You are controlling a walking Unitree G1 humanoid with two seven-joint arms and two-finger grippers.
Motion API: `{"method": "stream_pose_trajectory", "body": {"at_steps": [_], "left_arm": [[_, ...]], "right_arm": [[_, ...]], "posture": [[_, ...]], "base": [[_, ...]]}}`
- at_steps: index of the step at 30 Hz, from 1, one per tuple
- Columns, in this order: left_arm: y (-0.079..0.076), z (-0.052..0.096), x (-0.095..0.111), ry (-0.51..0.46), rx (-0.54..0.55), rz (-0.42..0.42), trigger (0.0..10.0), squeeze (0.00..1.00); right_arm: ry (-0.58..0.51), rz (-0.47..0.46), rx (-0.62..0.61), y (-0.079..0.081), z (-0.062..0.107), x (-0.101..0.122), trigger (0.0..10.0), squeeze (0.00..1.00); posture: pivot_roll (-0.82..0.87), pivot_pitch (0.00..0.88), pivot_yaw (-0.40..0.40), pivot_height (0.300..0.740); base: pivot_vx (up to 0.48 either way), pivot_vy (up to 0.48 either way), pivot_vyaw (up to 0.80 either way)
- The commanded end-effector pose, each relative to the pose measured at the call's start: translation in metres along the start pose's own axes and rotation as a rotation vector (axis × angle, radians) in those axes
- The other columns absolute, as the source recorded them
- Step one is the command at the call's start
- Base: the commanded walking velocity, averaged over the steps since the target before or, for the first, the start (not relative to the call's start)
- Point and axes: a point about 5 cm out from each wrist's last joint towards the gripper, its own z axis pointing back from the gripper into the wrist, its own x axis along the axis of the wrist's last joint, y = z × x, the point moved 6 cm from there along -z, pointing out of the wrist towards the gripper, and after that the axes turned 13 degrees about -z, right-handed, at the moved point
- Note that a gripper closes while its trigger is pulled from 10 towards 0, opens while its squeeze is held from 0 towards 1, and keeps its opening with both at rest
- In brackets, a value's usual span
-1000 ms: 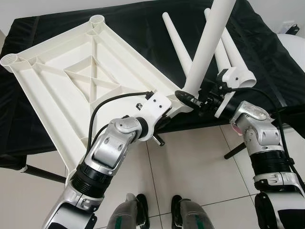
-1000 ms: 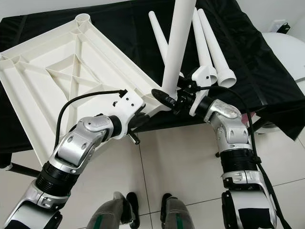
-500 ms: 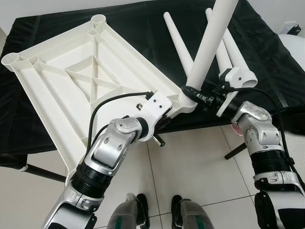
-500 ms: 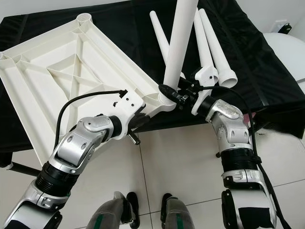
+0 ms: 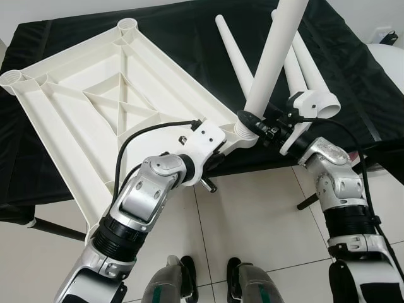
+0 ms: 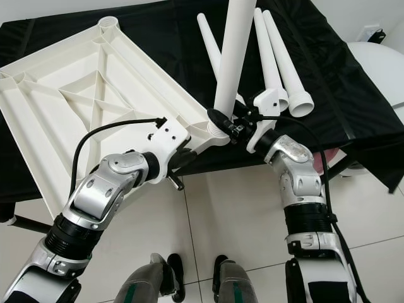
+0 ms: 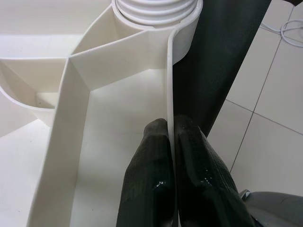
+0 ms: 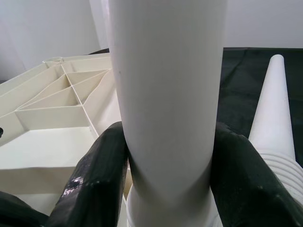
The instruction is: Building children table
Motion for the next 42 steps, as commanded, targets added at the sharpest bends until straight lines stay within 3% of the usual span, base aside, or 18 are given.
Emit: {"method": "stream_pose_trajectory", "body": {"at_steps": [1, 3, 4, 13, 16, 27, 30, 32, 37, 42], "left_arm": [[0.001, 0.001, -0.01, 0.037, 0.026, 0.016, 10.0, 0.0], [0.001, 0.0, -0.01, 0.037, 0.025, 0.016, 10.0, 0.0], [0.001, 0.0, -0.01, 0.036, 0.024, 0.015, 10.0, 0.0], [0.0, -0.001, -0.01, 0.037, 0.022, 0.012, 10.0, 0.0], [0.001, 0.0, -0.01, 0.038, 0.027, 0.013, 10.0, 0.0], [0.001, 0.0, -0.01, 0.038, 0.028, 0.016, 10.0, 0.0], [0.001, 0.0, -0.01, 0.038, 0.027, 0.016, 10.0, 0.0], [0.001, 0.0, -0.01, 0.038, 0.027, 0.016, 10.0, 0.0], [0.002, 0.0, -0.01, 0.04, 0.03, 0.016, 10.0, 0.0], [0.002, 0.0, -0.01, 0.04, 0.031, 0.017, 10.0, 0.0]], "right_arm": [[-0.06, -0.01, 0.016, 0.009, -0.001, 0.013, 0.0, 0.0], [-0.069, -0.013, 0.011, 0.012, -0.001, 0.014, 0.0, 0.0], [-0.085, -0.02, 0.001, 0.016, -0.001, 0.015, 10.0, 0.0], [-0.145, -0.001, -0.105, 0.024, -0.003, 0.025, 10.0, 0.0], [-0.187, 0.039, -0.248, 0.019, -0.001, 0.03, 10.0, 0.0], [-0.188, 0.087, -0.403, 0.021, 0.002, 0.024, 10.0, 0.0], [-0.212, 0.145, -0.534, 0.019, 0.007, 0.028, 10.0, 0.0], [-0.212, 0.145, -0.534, 0.019, 0.007, 0.028, 10.0, 0.0], [-0.212, 0.155, -0.677, 0.019, 0.014, 0.023, 10.0, 0.0], [-0.204, 0.151, -0.711, 0.019, 0.016, 0.02, 10.0, 0.0]], "posture": [[-0.09, 0.205, 0.047, 0.74], [-0.09, 0.205, 0.047, 0.74], [-0.1, 0.198, 0.047, 0.74], [-0.1, 0.196, 0.044, 0.74], [-0.1, 0.198, 0.04, 0.74], [-0.1, 0.204, 0.045, 0.74], [-0.09, 0.206, 0.047, 0.74], [-0.09, 0.206, 0.047, 0.74], [-0.09, 0.207, 0.048, 0.74], [-0.09, 0.207, 0.048, 0.74]], "base": [[0.0, 0.0, 0.0], [0.0, 0.0, 0.0], [0.0, 0.0, 0.0], [0.0, 0.0, 0.0], [0.0, 0.0, 0.0], [0.0, 0.0, 0.0], [0.0, 0.0, 0.0], [0.0, 0.0, 0.0], [0.0, 0.0, 0.0], [0.0, 0.0, 0.0]]}}
